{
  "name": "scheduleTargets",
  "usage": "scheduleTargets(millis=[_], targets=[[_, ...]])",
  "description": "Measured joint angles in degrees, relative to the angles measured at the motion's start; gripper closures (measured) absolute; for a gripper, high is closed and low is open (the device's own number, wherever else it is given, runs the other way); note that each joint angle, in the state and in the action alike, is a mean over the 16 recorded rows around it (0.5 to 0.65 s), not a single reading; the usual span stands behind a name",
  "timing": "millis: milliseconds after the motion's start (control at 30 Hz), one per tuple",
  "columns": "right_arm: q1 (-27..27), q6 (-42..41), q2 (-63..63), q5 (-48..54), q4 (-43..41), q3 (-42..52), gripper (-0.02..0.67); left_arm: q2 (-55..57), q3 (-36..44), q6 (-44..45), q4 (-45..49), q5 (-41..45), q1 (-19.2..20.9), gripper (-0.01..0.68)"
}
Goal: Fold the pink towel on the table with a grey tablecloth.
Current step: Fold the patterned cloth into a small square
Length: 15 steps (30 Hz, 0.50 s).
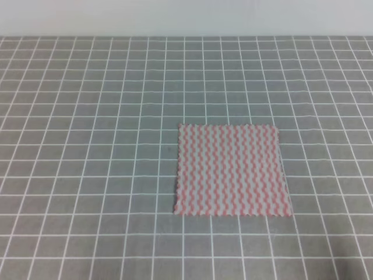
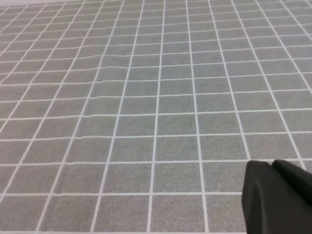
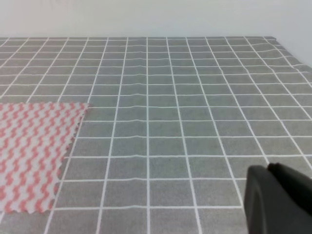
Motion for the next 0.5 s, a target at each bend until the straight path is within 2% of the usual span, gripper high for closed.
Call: scheduleTargets(millis=[500], targets=[[0.0,0.0,0.0,-0.5,6.3,0.1,0.665,0.0,0.0,-0.5,1.8,-2.7,0.0,0.674]])
